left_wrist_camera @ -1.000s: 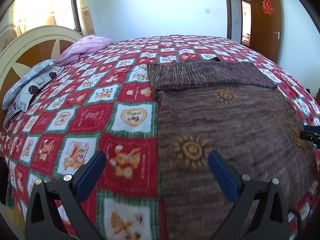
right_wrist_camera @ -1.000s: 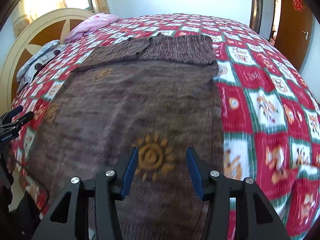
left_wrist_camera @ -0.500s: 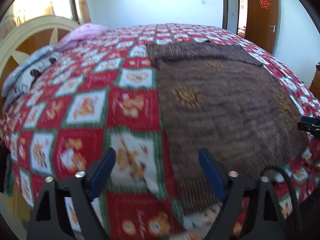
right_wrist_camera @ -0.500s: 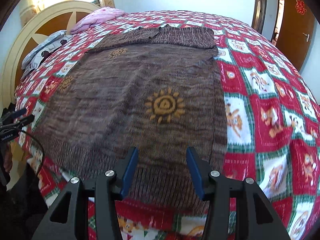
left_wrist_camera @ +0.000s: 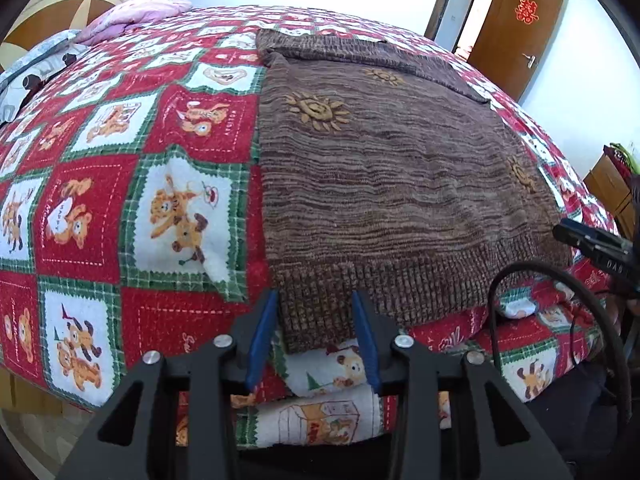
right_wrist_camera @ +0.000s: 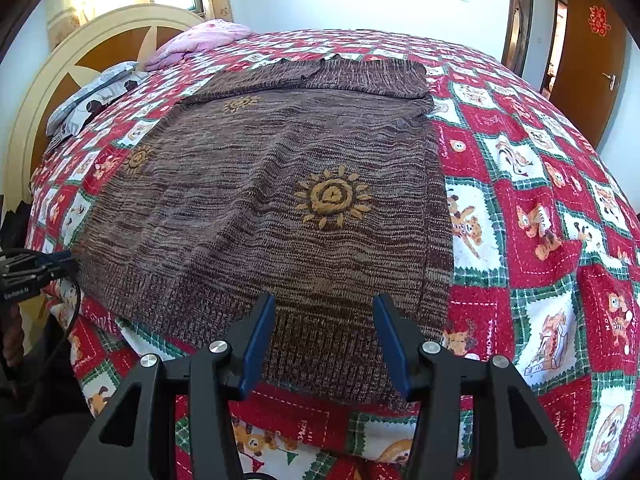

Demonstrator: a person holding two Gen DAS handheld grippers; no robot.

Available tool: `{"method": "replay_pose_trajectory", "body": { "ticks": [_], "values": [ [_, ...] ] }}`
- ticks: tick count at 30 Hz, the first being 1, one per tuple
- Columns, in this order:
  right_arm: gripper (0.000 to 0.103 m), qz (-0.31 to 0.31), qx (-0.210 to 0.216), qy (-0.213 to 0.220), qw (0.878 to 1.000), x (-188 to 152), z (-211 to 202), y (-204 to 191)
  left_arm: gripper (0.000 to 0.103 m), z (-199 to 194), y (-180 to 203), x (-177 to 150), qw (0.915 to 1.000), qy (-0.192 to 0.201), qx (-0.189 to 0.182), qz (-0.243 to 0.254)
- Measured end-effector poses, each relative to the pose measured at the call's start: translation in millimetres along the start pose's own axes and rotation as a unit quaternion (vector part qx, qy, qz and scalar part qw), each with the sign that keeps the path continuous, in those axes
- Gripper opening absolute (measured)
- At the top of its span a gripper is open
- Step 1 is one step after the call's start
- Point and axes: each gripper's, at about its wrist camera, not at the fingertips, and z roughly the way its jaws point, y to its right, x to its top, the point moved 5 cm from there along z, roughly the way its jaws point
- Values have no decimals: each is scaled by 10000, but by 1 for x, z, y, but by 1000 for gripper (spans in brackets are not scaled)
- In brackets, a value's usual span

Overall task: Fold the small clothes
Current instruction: 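Fold the held edge inward with the right tool and release, then grasp the sweater hem with both tools side by side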

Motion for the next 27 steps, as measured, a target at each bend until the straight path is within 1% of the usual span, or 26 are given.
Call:
{"method": "replay_pose_trajectory", "body": {
  "ticks": [2, 5, 8, 11, 12, 13, 14, 16, 19, 23, 27],
  "values": [
    [52, 20, 5, 9, 10000, 0, 0, 0, 41, 0, -3, 1, 9999, 1, 98, -40],
    [52, 31, 15, 16, 10000, -1, 1, 0, 41, 0, -6, 1, 9999, -11, 2, -124],
    [52, 24, 25, -10, 10000, -2, 3, -1, 40, 2, -2, 1, 10000, 29, 21, -26],
    [52, 36, 10, -31, 10000, -3, 5, -1, 40, 4, 6, 1, 9999, 58, -88, 86],
    [52, 66, 13, -17, 10000, -3, 4, 0, 37, 4, 8, 2, 9999, 77, -58, 134],
    [52, 108, 24, 2, 9999, -1, 2, 2, 21, 4, 9, 1, 9998, 110, -17, 173],
    [52, 167, 49, 21, 9998, 0, 0, 3, 11, 4, 8, 2, 9998, 110, -36, 167],
    [52, 347, 108, 43, 9993, 3, -8, 10, 10, 2, 6, 3, 9998, 112, -169, 73],
    [52, 604, 99, 9, 9981, 3, -21, 22, 8, -5, 5, 4, 9995, 224, -207, 92],
    [52, 797, 91, -197, 9966, -18, -31, 35, 7, -16, 6, 9, 9984, 448, -261, 223],
    [52, 876, 3, -411, 9953, -37, -27, 42, 7, -19, 6, 13, 9977, 562, -276, 276]
  ]
}}
